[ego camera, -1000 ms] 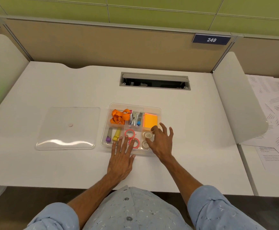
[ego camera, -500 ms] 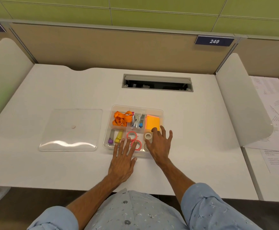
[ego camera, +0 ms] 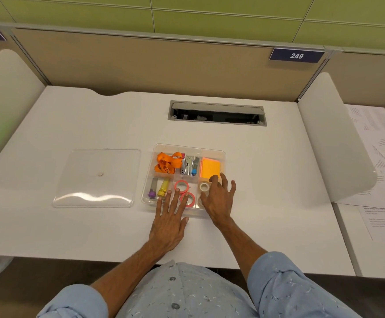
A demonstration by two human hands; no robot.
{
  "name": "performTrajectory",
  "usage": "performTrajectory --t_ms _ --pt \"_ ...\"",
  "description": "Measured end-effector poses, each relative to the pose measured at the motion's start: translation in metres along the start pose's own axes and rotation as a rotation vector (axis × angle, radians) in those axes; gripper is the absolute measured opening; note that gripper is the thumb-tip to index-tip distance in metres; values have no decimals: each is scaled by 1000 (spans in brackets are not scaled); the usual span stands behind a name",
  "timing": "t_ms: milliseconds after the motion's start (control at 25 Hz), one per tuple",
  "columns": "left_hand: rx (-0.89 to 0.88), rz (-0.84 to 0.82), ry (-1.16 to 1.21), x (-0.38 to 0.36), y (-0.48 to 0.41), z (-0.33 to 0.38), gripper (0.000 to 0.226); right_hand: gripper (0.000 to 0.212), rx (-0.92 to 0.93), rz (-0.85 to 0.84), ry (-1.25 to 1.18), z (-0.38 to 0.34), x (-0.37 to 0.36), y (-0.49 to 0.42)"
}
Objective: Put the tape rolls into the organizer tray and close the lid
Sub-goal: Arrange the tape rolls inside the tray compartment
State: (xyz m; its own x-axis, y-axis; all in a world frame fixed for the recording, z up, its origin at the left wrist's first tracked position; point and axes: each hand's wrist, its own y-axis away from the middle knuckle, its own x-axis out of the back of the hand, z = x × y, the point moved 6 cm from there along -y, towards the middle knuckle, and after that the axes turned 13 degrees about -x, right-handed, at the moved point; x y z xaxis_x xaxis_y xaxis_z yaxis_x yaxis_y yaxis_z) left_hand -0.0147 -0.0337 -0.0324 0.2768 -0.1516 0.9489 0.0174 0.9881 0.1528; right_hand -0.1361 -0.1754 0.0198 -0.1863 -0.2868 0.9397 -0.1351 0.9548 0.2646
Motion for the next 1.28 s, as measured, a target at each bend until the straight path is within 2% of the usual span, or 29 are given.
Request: performTrajectory --t_ms 120,200,280,360,520,680,1120,1280 --pt "-6 19 12 2 0 2 74 52 5 -15 4 2 1 0" --pt "-14 46 16 3 2 2 73 44 16 6 -28 4 4 1" --pt "-19 66 12 5 3 3 73 30 14 80 -96 13 11 2" --pt "-21 69 12 4 3 3 72 34 30 157 -97 23 19 5" --pt "-15 47 10 2 2 2 73 33 193 15 115 28 6 12" --pt "-16 44 8 0 2 0 73 39 227 -76 233 27 -7 18" --pt "-12 29 10 1 2 0 74 39 243 -119 222 22 -7 24" --pt "-20 25 2 1 3 -1 73 41 248 -86 159 30 6 18"
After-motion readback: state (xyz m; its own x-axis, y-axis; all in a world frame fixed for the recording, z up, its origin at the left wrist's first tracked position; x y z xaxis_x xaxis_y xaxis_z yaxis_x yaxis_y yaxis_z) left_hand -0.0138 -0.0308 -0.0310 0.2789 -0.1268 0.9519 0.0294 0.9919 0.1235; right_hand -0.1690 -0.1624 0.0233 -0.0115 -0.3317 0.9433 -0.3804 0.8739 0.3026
